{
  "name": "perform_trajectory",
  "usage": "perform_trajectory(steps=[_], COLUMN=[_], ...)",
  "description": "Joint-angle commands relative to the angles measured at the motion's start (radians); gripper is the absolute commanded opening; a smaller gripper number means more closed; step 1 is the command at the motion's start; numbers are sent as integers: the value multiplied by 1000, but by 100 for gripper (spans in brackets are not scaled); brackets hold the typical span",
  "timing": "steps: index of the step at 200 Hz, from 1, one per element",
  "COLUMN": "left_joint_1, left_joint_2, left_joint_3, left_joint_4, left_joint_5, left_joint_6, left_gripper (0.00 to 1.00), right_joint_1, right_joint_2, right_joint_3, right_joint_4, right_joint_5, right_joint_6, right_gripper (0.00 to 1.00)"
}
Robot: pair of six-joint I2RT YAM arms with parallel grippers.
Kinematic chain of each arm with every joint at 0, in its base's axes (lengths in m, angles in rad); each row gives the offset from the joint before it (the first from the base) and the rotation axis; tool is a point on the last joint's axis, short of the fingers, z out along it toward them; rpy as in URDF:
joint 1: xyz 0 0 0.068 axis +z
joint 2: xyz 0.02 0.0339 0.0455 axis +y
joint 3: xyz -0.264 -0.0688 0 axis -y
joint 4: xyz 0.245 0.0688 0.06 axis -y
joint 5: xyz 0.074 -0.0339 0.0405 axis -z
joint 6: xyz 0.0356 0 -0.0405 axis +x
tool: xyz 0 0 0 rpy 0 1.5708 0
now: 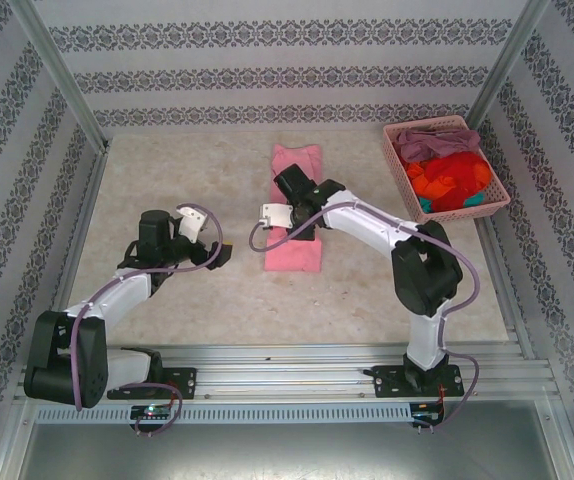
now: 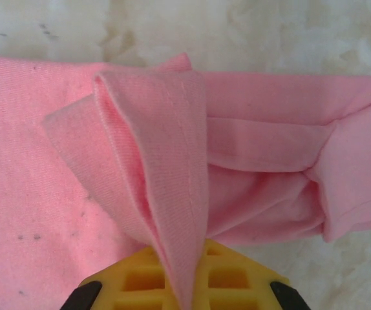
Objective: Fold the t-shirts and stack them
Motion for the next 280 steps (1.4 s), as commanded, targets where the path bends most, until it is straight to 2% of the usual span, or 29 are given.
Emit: perform_trajectory(steps=[1,133,280], left_joint_1=[-10,-39,-64], left_joint_2=[-17,8,0], left_joint_3=[-11,-10,-7], left_joint_4=[54,46,26], left_joint_5=[54,23,-3], left_joint_6=[73,118,132], left_gripper=[100,100,100], right_joint_1=[-20,-70,-92], right_joint_2=[48,189,249], right_joint_3=[64,153,163], right_joint_4=[7,116,200], right_joint_5=[12,39,65], right_joint_6=[-46,-53,-48], right_gripper=[0,0,1])
